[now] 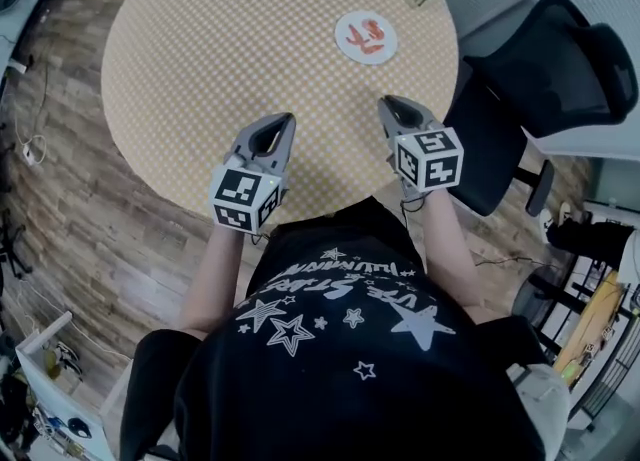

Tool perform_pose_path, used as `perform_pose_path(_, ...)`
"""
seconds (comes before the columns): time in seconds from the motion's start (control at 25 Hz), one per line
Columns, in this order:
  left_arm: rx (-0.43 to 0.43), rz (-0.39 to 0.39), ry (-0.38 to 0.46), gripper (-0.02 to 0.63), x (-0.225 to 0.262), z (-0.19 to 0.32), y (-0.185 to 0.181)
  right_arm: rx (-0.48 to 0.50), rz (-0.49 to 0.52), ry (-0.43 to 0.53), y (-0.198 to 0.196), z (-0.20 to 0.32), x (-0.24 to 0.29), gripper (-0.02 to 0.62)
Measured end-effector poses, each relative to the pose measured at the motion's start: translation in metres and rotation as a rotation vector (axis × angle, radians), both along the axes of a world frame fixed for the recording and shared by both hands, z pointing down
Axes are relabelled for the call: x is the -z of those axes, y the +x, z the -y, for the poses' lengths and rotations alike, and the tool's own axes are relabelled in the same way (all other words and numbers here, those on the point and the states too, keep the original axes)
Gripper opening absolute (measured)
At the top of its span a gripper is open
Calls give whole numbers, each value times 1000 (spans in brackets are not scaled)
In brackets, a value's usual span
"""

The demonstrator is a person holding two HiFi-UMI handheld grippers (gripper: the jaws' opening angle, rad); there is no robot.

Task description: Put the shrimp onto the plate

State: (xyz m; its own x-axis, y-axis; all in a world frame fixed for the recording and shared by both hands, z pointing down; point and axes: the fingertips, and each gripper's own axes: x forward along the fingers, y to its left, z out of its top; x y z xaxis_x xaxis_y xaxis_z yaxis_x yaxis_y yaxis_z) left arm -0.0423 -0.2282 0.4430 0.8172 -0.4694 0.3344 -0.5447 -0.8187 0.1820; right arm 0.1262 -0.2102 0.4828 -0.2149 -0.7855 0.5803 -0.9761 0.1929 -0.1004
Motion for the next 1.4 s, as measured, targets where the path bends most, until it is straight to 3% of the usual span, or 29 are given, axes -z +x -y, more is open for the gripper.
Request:
perform_pose_path(0.32,37,18,34,2,14,-25,7,26,38,78,2,-7,24,49)
perform_pose_path(0.56,78,23,31,2,18,-70,9,63,60,85,2,-54,28,51)
perform_pose_path(0.92,108,23,61,2,33,-127,20,45,43,136,35,-106,51,49)
perform_pose_path(1.4,105,14,100,2,43,-216,51,40,56,172,67,-199,60,49)
